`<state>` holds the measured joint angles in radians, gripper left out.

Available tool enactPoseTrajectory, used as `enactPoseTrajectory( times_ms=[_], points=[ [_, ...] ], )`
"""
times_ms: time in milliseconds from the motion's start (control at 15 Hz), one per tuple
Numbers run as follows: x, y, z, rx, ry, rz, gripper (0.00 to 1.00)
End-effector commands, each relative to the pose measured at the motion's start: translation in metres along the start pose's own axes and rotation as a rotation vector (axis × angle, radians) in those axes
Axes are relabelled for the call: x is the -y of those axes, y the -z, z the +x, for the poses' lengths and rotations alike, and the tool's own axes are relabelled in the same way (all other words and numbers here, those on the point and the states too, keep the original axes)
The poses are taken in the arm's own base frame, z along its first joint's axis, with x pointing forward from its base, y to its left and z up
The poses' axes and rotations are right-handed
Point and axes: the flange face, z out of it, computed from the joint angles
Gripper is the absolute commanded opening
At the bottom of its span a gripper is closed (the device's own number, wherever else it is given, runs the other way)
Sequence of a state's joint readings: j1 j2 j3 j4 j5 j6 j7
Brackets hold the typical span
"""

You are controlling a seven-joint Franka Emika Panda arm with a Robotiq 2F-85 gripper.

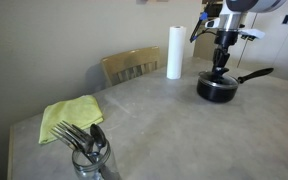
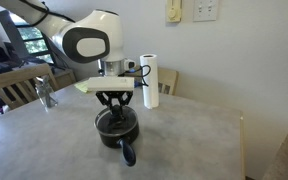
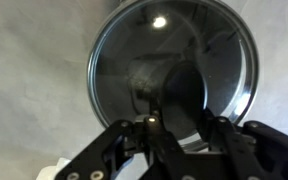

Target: Put the glass lid on top of the black pot

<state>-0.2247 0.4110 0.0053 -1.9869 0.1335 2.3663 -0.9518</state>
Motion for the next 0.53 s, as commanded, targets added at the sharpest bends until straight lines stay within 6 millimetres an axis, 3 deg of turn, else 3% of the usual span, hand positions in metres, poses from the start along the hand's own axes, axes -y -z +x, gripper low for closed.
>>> enactPoseTrajectory(
  times_ms=[0, 467],
  points=[
    [0.017, 0.003, -0.007, 0.013, 0.062, -0.074, 0.12],
    [0.028, -0.003, -0.008, 0.039, 0.074, -0.074, 0.12]
  ],
)
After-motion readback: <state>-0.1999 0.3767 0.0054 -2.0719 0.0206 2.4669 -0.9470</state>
